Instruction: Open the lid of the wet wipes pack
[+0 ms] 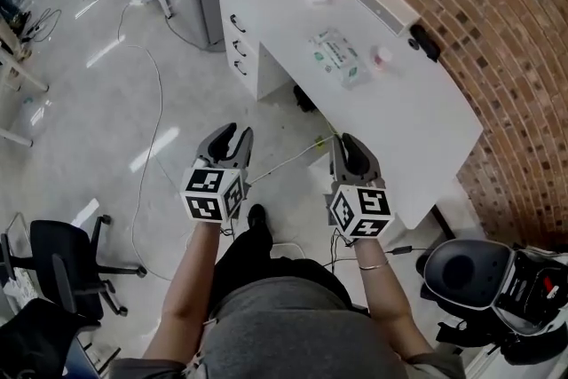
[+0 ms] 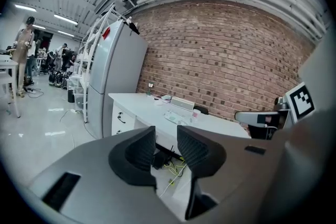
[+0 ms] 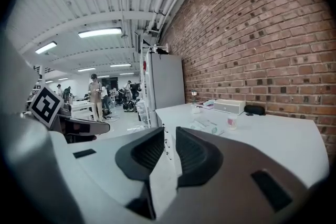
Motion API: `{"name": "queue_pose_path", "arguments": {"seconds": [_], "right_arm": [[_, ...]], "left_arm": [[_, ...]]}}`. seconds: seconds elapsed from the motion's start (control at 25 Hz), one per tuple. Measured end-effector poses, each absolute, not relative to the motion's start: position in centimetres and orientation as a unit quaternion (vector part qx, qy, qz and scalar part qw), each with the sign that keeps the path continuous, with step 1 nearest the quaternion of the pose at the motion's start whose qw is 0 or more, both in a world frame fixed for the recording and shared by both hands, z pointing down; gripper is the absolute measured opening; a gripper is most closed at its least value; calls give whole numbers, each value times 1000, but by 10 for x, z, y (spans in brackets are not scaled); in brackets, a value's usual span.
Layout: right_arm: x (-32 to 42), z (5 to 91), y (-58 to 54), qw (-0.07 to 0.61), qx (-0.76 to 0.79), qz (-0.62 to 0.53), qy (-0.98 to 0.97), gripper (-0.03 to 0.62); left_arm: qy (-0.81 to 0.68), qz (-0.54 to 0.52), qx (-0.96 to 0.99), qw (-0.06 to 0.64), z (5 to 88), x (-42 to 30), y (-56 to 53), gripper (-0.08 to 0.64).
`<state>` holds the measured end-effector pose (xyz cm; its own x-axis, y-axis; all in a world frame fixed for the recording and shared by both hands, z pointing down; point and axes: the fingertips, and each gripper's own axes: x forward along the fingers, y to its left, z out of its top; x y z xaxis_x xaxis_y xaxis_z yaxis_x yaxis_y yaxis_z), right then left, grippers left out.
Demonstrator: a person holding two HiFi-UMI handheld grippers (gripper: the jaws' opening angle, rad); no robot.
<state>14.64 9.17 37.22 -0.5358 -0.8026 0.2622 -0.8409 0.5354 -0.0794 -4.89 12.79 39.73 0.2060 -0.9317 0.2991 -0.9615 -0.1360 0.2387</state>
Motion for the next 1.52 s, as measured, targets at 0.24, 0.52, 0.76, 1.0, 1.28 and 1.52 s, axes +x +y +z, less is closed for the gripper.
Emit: {"name": "queue_pose_path", "arguments": {"seconds": [0.24, 0.52, 0.76, 1.0, 1.28, 1.52], "right_arm": [[132, 376, 70, 107, 493, 104, -857, 73], [139, 373, 52, 115, 514, 96, -844, 72], [146, 368, 38, 116, 527, 85, -838, 71], [152, 362, 17, 115, 531, 74, -837, 72], [155, 358, -17, 117, 523, 59, -842, 72], [163, 354, -51, 117, 517, 53, -846, 71]], "left_arm": [[-608, 44, 766, 203, 404, -67, 96, 130], [-589, 48, 782, 199, 403, -62, 71, 135], [-580, 47, 790, 192, 400, -59, 55, 137], [-578, 49, 792, 192, 399, -54, 36, 138], [-578, 61, 790, 194, 403, -47, 8, 143], [-580, 69, 788, 196, 407, -36, -23, 144]]}}
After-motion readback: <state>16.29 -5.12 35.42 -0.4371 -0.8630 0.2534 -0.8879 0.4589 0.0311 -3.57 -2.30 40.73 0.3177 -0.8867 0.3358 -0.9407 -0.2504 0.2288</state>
